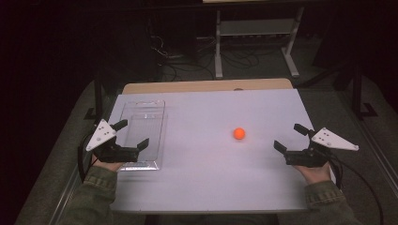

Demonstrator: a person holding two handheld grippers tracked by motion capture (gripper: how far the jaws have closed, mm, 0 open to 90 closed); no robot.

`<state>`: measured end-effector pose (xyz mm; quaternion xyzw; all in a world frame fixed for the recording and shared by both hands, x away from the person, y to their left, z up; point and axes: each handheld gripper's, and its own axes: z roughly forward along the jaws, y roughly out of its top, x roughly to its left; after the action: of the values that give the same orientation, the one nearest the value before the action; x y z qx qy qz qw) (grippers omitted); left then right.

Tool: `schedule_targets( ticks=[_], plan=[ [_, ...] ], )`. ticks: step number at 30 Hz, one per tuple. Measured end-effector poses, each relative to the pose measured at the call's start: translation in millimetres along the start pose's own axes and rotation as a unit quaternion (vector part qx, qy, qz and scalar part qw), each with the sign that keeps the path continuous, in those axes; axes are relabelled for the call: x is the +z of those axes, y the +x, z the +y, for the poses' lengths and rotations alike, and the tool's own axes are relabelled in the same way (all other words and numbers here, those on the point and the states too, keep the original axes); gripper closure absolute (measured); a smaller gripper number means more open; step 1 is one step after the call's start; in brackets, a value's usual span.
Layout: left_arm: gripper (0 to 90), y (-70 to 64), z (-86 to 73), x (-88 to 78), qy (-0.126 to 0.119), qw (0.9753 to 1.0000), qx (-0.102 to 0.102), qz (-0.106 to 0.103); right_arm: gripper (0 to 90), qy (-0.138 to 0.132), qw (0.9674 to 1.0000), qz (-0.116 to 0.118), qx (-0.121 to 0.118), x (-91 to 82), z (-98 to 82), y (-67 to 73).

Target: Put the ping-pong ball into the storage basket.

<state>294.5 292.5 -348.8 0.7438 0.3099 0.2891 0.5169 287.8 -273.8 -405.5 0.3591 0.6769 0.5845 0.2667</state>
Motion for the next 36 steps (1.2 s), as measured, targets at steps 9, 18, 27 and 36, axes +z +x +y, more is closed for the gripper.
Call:
schedule_targets(
  ticks=[9,18,27,36],
  plan=[
    [0.0,-0.6,10.2,6.2,0.003,0.9999,0.0,-0.013,0.0,0.001,1.0,0.005,0.003,0.5,-0.8,0.4],
    [0.0,-2.5,22.3,16.9,0.02,0.9994,0.015,-0.026,0.0,0.004,0.9999,0.01,0.004,1.5,-1.4,0.7],
    [0.0,-7.6,36.2,28.3,0.027,0.9984,0.033,-0.038,0.0,0.004,0.9999,0.011,0.006,1.3,-1.5,0.2],
    [0.0,-9.0,47.0,35.8,0.031,0.9977,0.041,-0.044,0.0,0.004,0.9999,0.013,0.007,1.6,-1.7,0.3]
  ],
)
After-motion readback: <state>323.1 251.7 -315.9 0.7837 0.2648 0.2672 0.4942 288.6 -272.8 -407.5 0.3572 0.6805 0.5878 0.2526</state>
